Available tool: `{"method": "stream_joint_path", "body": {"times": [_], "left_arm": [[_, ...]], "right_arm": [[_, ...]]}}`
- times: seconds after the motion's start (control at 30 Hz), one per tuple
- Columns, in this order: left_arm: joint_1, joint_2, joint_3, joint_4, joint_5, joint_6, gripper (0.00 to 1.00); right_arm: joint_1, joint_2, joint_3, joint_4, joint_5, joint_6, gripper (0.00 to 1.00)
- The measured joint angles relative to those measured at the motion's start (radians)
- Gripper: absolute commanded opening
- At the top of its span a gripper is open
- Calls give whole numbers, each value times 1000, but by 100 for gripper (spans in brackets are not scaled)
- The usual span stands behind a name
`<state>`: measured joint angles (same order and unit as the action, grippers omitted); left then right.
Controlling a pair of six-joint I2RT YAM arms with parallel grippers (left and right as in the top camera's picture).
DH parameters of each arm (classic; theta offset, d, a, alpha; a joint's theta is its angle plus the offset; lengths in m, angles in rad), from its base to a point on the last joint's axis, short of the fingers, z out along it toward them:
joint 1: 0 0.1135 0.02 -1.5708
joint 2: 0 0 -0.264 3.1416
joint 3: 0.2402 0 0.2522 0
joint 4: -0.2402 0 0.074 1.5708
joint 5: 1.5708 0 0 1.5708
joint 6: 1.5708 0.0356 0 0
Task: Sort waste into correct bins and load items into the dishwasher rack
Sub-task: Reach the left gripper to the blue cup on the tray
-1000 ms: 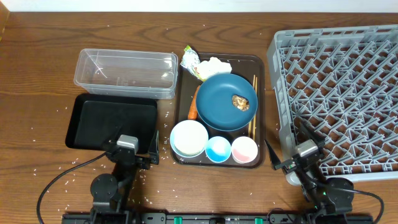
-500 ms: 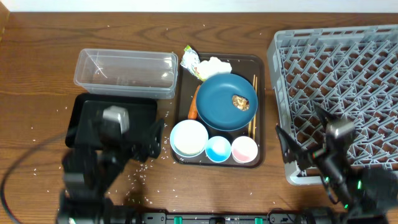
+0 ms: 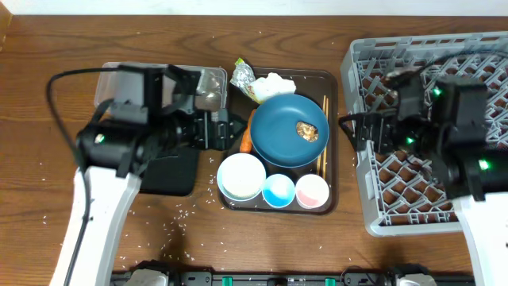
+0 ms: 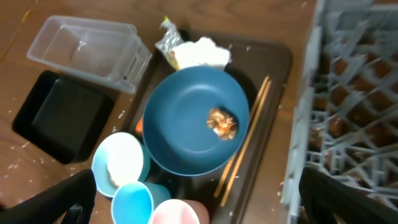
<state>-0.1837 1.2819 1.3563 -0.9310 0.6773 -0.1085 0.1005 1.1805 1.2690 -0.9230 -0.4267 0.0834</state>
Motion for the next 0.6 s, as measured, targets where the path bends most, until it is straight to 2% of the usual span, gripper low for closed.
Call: {"method": "stream_joint_path", "body": {"times": [0.13, 0.3, 0.43, 0.6], "left_arm": [[-66, 61, 0, -71, 17, 22, 98], [-251, 90, -5, -171, -187, 31, 100], [-372, 118, -27, -168, -333, -16, 86], [-468, 196, -80, -98, -433, -96, 74]], "right_arm": [[0, 56, 0, -13, -53, 10, 99], [-34, 68, 0, -64, 31, 138, 99], [-110, 68, 1, -109, 103, 211, 99], [-148, 68, 2, -164, 136, 227, 99]]}}
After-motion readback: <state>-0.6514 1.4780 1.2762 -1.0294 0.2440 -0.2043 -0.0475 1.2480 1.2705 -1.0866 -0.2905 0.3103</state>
